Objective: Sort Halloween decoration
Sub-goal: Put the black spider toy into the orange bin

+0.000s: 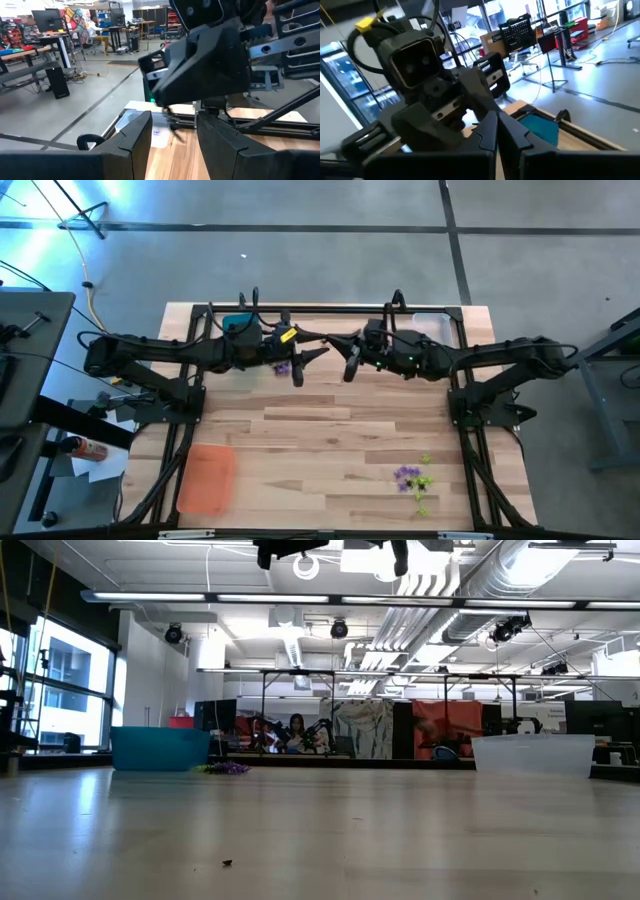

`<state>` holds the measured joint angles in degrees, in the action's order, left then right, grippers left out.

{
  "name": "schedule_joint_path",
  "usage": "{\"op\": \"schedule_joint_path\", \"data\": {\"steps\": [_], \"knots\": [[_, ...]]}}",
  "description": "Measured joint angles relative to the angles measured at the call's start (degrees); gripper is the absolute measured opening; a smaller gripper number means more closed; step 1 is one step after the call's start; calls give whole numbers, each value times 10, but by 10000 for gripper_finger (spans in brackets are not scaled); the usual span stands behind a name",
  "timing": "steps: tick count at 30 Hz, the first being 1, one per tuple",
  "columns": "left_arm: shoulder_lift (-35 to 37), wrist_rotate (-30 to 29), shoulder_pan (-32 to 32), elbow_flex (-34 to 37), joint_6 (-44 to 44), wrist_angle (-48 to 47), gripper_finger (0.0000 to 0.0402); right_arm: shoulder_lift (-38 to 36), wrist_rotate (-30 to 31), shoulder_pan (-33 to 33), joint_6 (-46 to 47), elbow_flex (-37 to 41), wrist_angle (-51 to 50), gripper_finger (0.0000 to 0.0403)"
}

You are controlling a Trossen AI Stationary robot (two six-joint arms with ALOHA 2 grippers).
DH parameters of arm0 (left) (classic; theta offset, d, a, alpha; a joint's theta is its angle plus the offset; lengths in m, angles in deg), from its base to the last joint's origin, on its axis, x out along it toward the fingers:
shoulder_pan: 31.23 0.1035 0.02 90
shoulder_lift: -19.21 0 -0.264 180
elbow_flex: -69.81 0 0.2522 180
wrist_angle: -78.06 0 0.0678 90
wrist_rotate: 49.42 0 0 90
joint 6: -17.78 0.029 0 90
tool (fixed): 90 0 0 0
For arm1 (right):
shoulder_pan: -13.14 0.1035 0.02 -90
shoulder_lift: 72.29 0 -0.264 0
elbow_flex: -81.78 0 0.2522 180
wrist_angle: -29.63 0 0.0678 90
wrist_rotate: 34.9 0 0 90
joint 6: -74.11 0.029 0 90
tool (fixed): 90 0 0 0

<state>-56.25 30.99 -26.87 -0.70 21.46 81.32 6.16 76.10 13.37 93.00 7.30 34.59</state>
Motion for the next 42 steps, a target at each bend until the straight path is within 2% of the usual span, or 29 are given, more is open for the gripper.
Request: {"op": "schedule_joint_path", "data": {"steps": [8, 11, 17, 24, 28, 30, 33, 35, 38, 40, 42], "knots": [[4, 2, -3, 0, 29, -3, 134, 4, 0, -4, -10, -11, -10, 0], [4, 1, -3, 0, 47, -4, 108, 4, -1, -4, -10, -11, -11, 0], [4, -4, -1, 0, 58, -4, 11, 4, 0, -3, -10, -11, -17, 0], [4, -2, 3, 0, 41, -7, 4, 3, 2, -5, -13, -11, -18, 6], [13, 0, 7, 0, 55, -47, 3, -15, 3, -16, 3, -11, -42, 54], [27, -6, 10, 0, 59, -87, 3, -35, 9, -24, 6, -11, -75, 93], [63, -10, 15, 0, 55, -162, 2, -65, 50, -30, 2, -11, -144, 157], [91, 1, 15, 0, 27, -226, 1, -89, 68, -36, 1, -11, -187, 193], [134, 59, -3, 0, -37, -332, 1, -117, 73, -47, 4, -11, -245, 232], [159, 97, -34, 0, -79, -418, 1, -129, 73, -52, 7, -11, -268, 244], [171, 111, -89, 0, -139, -502, 1, -137, 73, -56, 6, -11, -287, 248]]}}
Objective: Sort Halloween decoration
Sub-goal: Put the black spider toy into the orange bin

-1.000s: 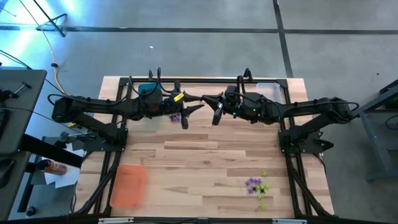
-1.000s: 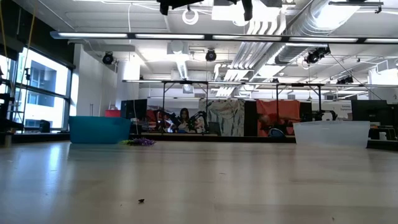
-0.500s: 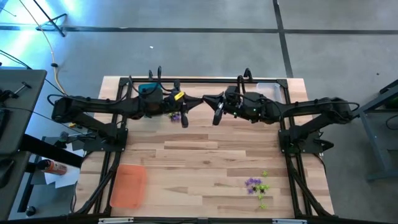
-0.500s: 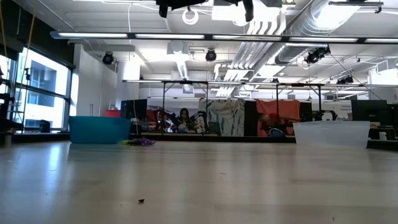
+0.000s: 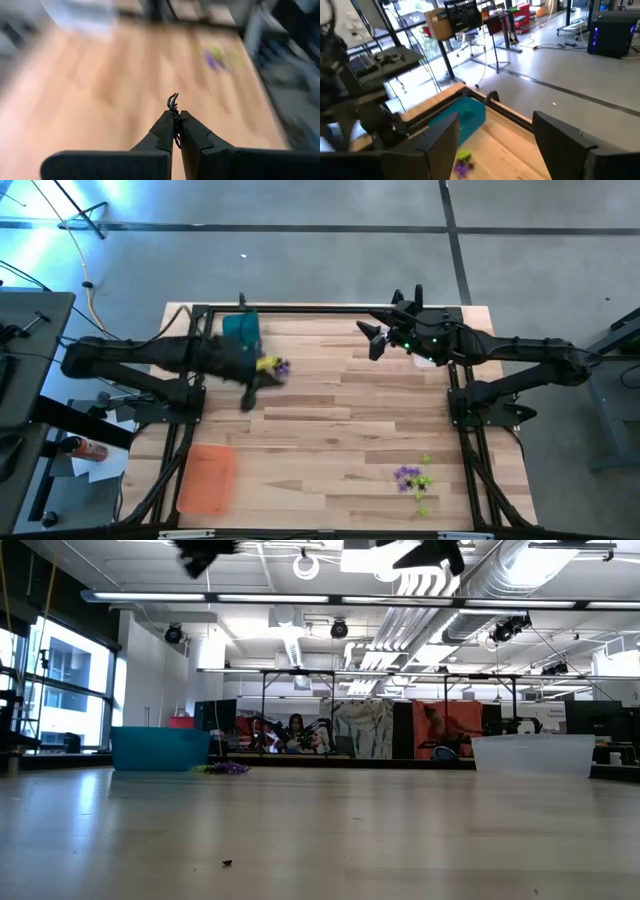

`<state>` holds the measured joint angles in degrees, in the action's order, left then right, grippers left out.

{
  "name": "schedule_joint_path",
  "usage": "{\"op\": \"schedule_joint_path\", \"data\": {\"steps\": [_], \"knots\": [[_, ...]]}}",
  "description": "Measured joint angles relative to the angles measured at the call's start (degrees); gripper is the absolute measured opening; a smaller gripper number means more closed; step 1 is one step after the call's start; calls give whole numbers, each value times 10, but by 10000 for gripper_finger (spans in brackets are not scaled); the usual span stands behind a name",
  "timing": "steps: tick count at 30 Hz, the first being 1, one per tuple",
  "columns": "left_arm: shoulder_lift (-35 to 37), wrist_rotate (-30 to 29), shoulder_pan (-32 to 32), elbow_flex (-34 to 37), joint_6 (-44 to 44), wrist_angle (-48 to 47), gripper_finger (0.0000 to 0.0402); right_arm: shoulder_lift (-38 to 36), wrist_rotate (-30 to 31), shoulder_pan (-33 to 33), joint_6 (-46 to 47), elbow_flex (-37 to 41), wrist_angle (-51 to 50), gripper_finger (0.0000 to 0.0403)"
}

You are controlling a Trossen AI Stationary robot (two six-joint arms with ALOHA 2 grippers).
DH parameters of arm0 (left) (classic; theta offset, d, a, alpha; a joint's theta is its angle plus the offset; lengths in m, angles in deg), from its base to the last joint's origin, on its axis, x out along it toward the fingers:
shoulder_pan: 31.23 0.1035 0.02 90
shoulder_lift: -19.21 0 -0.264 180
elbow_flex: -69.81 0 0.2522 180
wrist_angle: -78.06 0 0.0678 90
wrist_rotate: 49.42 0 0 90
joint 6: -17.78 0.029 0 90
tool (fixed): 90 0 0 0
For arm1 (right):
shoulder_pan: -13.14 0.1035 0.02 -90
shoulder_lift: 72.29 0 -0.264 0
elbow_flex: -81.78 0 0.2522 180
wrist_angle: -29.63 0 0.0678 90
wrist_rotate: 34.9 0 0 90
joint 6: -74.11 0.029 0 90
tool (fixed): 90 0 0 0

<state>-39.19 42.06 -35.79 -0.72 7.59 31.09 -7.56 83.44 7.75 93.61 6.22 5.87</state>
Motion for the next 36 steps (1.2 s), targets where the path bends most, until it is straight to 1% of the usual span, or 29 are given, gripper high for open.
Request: {"op": "schedule_joint_path", "data": {"steps": [3, 5, 7, 10, 13, 16, 19, 22, 28, 32, 36], "knots": [[-1, 2, -106, 0, -116, -103, 1, 0, -3, -6, 2, 0, -21, 249], [-14, 1, -182, 0, -199, -140, 0, 2, -4, -11, 13, 0, -34, 250], [-33, -1, -254, 0, -278, -154, 0, 5, -4, -16, 26, 0, -52, 250], [-65, 6, -348, 0, -374, -151, 0, 6, -6, -23, 36, 0, -70, 250], [-102, 26, -420, 0, -441, -150, 0, 5, -19, -31, 37, 0, -76, 250], [-138, 30, -473, 0, -457, -156, 0, 5, -27, -37, 36, 0, -75, 250], [-173, 29, -495, 0, -473, -196, 0, 5, -29, -40, 36, 0, -75, 250], [-205, 30, -497, 0, -508, -219, 0, 5, -29, -40, 36, 0, -75, 250], [-256, 74, -497, 0, -495, -212, 0, 5, -39, -40, 36, 0, -80, 250], [-278, 79, -499, 0, -503, -212, 7, 5, -39, -40, 35, 0, -81, 250], [-279, 83, -499, 0, -512, -208, 27, 5, -39, -40, 36, 0, -82, 250]]}}
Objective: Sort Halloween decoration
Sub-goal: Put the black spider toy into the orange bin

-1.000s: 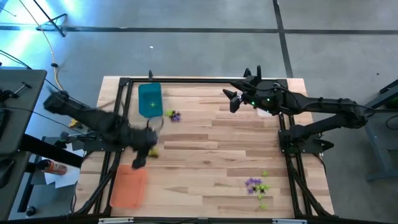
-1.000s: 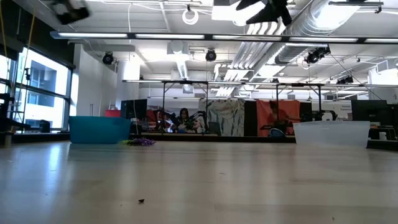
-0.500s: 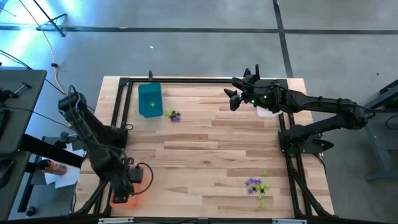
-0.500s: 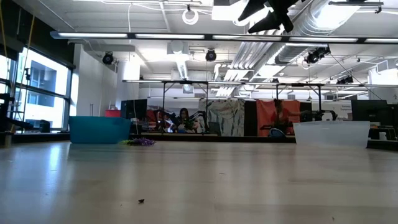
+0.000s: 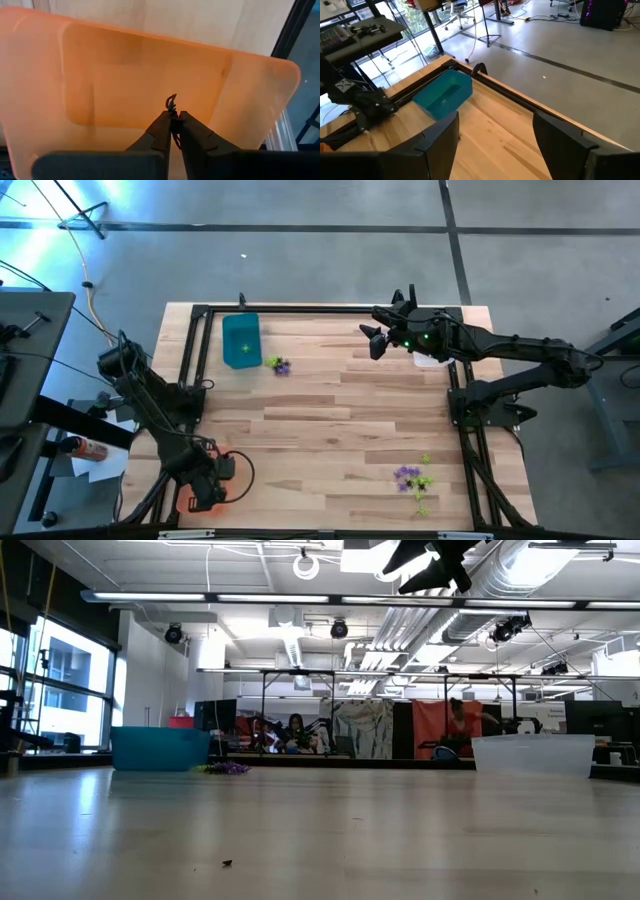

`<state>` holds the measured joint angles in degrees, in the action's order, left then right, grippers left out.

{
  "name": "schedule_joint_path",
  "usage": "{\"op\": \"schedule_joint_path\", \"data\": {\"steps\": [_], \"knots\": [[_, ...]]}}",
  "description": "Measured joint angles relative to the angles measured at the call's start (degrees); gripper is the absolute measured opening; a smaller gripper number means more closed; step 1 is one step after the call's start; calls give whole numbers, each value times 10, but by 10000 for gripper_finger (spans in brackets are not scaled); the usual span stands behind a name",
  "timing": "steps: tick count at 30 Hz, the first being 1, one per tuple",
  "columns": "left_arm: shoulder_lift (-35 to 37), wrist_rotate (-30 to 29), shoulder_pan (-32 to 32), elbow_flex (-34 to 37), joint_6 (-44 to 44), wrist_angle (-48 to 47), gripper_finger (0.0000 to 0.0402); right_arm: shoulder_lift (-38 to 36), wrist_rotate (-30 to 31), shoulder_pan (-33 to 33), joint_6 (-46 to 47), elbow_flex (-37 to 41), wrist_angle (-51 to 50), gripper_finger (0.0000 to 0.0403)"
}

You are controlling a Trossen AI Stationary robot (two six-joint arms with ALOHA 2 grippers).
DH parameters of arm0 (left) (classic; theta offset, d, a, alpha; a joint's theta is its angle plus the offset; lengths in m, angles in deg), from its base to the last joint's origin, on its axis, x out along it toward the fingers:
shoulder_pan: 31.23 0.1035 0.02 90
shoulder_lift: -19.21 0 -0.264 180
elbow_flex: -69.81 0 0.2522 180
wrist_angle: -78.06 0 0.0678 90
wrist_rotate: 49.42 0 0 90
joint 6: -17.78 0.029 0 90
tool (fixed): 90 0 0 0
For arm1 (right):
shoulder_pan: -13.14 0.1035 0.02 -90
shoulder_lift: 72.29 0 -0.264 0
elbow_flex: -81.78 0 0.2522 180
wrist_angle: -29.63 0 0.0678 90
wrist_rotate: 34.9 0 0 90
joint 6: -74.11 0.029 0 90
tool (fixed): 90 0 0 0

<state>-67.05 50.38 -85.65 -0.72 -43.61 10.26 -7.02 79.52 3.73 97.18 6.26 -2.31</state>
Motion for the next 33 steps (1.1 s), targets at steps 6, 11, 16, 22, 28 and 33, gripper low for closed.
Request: {"op": "schedule_joint_path", "data": {"steps": [6, 11, 16, 22, 28, 33], "knots": [[20, -3, 0, 0, -25, -2, 67, 0, 0, 0, -1, 0, 0, 250], [52, -4, 7, 0, -29, -3, 102, 0, -2, 0, 0, 0, 0, 250], [135, -46, 66, 0, 2, -4, 125, 0, -20, 0, -3, 0, 0, 250], [256, -206, 215, 0, 83, 2, 138, 0, -67, 0, -26, 0, 0, 250], [319, -268, 405, 0, 266, 60, 149, 0, -95, 0, -25, 0, 7, 250], [306, -242, 524, 0, 407, 213, 158, 0, -152, 0, -26, 0, 53, 250]]}}
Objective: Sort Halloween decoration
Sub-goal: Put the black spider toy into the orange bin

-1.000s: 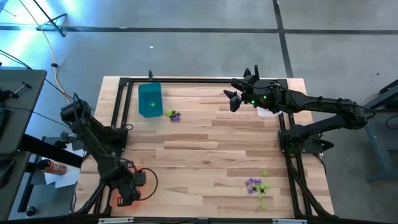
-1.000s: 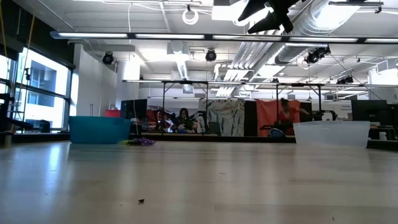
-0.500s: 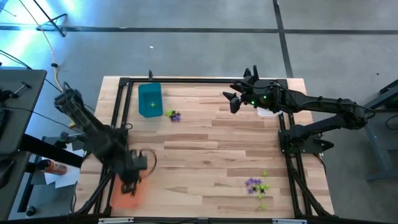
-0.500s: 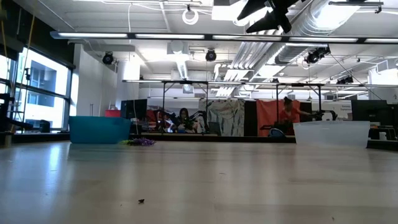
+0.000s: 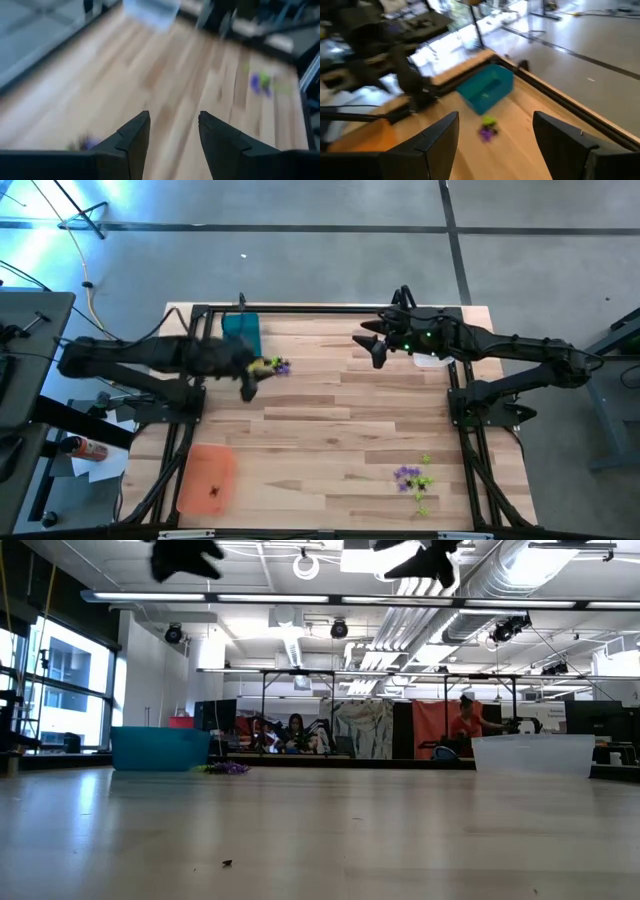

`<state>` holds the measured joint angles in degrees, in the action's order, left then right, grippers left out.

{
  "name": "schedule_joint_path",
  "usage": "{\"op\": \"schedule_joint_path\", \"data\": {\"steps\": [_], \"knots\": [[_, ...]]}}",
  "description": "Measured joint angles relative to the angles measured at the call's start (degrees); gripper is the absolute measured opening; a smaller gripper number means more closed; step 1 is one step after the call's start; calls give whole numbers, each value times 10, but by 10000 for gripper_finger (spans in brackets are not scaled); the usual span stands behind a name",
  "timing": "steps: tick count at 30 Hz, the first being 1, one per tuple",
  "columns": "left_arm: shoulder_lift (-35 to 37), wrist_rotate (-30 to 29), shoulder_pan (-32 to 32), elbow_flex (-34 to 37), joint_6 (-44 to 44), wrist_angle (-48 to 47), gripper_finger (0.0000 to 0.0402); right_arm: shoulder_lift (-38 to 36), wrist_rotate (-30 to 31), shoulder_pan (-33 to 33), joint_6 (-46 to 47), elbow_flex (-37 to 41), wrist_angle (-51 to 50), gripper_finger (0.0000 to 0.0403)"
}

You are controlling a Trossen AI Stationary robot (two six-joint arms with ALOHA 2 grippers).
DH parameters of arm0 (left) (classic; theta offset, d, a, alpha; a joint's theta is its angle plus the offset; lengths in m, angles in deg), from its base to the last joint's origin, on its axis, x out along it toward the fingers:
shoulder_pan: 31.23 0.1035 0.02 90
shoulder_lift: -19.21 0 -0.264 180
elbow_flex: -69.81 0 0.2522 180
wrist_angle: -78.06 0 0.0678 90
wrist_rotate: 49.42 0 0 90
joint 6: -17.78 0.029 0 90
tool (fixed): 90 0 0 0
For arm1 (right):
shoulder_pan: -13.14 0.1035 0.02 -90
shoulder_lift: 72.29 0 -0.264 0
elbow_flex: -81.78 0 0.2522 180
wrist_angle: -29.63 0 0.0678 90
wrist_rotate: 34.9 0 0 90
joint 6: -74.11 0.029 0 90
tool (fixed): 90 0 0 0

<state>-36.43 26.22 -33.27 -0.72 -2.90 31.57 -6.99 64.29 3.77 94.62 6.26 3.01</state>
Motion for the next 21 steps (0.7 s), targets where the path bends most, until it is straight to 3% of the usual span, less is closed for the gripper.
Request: {"op": "schedule_joint_path", "data": {"steps": [7, 12, 17, 21], "knots": [[-59, 109, 75, 0, 137, 166, 161, 0, -105, 4, -41, 0, 75, 250], [-84, 124, 93, 0, 151, 259, 161, 0, -112, 15, -76, 0, 89, 250], [-86, 109, 118, 0, 166, 248, 161, 0, -111, 16, -65, 0, 88, 250], [-105, 133, 168, -34, 141, 152, 161, 0, -91, 16, -60, 0, 88, 250]]}}
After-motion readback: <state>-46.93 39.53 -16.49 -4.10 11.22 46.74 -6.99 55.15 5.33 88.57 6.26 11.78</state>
